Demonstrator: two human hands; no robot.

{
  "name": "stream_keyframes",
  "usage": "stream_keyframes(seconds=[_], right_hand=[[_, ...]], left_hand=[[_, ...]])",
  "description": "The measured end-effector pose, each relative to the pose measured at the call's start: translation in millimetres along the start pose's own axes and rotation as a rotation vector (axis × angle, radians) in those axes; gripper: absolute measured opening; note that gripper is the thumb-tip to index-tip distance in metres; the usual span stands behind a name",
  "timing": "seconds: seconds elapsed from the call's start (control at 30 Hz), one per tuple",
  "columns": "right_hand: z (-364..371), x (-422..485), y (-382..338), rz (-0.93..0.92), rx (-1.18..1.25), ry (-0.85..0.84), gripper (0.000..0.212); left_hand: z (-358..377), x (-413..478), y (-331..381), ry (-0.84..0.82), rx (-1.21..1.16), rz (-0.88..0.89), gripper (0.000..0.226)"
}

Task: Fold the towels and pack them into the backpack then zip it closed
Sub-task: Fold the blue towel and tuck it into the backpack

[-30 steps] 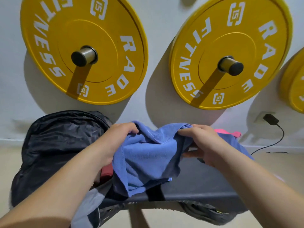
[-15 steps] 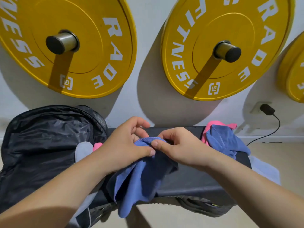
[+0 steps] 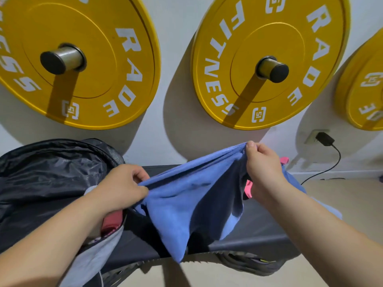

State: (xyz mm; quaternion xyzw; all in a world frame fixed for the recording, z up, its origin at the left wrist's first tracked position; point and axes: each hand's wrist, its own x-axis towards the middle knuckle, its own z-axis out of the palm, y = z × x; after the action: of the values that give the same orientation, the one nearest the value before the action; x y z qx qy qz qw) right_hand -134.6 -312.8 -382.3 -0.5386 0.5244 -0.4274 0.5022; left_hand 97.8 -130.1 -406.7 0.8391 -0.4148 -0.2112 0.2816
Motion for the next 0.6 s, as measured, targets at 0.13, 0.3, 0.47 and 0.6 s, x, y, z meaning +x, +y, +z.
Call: stream_keyframes(seconds=[0.13,0.3,0.47,0.6], right_hand=[[-8,13,2,0.086,0.002,0.123,0.031],[3,-20,-7,-0.252,-0.324,-0.101,0.036],[30,-67,-7,-0.225,-0.235,-0.773,0.032],[35,-58,-1,-0.206,-0.224,-0.659,0.037]], left_hand=[[-9,3,-14,0.153,0.168,0.014,0.015],[3,-15,21,0.066,-0.084,0.214,0.019],[17,-39,59,0.025,-0.279,0.314,0.021],[18,-35,52,0.079,-0.339,0.28,0.013]])
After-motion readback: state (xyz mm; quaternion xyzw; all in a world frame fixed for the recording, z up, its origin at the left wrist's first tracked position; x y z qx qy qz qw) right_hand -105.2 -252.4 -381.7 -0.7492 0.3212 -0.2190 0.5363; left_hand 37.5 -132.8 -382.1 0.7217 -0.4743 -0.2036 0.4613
